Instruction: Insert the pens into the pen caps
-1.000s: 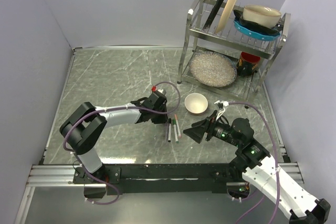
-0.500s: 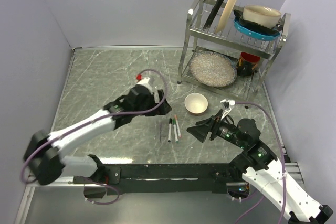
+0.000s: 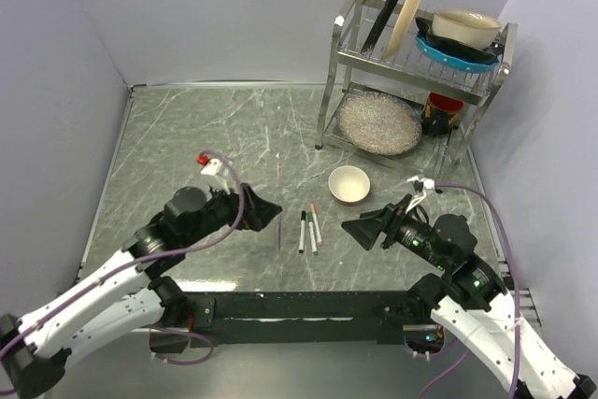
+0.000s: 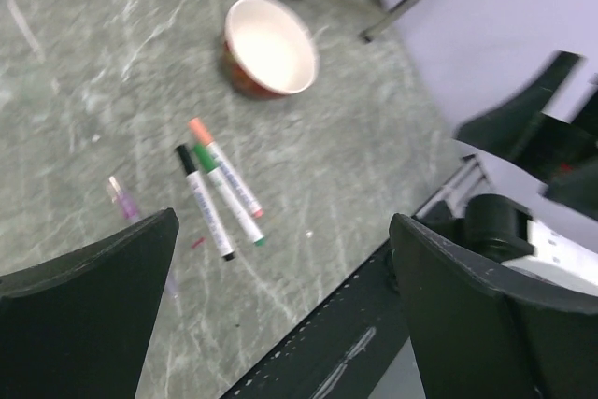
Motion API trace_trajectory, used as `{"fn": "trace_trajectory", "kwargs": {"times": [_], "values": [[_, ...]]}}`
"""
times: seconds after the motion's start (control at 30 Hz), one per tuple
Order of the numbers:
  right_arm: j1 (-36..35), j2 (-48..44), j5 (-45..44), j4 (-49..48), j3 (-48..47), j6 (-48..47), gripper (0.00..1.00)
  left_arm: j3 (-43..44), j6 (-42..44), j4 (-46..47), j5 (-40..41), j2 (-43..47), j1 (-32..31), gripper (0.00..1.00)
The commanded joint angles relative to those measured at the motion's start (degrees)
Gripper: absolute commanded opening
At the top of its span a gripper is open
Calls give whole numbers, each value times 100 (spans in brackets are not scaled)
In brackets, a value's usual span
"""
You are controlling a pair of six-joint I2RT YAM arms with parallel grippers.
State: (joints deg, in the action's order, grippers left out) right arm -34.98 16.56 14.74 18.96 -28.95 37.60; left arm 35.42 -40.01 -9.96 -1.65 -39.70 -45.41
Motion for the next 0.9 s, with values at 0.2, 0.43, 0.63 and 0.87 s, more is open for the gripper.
{"fn": "trace_trajectory", "kwargs": {"times": [0.2,0.43,0.63,0.87], "values": [[18,-188,-525,187,-383,-52,100,-457,257,723,-529,1078,14,99],[18,-232,-648,240,-436,-69,100,-290,248,600,-635,1158,14,99],[18,-223,-648,178,-419,-43,100,-237,195,574,-688,1202,14,99],[18,-302,-674,143,-410,-60,100,-193,204,512,-626,1255,14,100]]}}
